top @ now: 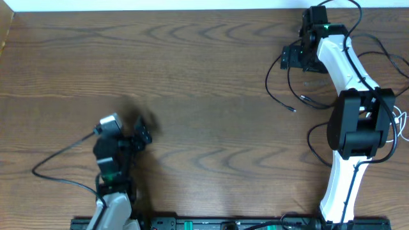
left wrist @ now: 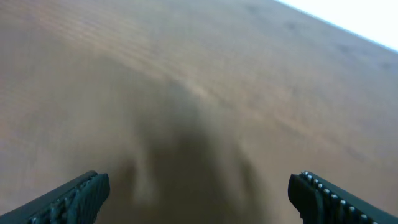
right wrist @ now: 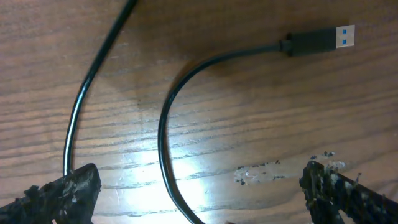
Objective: Untangle cables
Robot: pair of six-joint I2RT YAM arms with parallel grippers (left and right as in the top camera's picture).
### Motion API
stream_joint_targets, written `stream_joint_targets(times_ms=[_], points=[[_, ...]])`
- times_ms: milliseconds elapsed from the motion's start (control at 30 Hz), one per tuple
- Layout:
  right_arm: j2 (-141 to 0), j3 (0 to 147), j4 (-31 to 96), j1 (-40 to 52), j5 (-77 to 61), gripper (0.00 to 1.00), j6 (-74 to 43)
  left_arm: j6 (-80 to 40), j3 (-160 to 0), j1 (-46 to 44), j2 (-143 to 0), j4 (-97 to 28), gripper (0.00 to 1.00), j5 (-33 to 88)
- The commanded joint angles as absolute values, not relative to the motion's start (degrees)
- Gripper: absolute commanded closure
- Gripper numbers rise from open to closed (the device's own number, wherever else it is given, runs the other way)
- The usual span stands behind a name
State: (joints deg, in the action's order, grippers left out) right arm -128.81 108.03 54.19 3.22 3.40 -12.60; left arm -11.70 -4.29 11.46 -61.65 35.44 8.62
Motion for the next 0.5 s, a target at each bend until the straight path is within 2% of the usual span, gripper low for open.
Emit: stream_joint_targets(times_ms=[0, 67, 467], points=[[-127.2, 108.4, 54.2, 3.4, 3.5, 0.01, -13.3, -10.7, -1.5, 11.3, -58.5, 36.3, 0.02, 7.7], [-127.2, 108.4, 54.2, 3.4, 3.5, 0.01, -13.3, -10.7, -0.2, 11.3, -56.3, 34.7, 0.02, 6.9], [-127.2, 108.4, 54.2, 3.4, 3.5, 0.01, -13.3, -10.7, -0.2, 11.3, -37.0, 6.4, 0.02, 1.4]])
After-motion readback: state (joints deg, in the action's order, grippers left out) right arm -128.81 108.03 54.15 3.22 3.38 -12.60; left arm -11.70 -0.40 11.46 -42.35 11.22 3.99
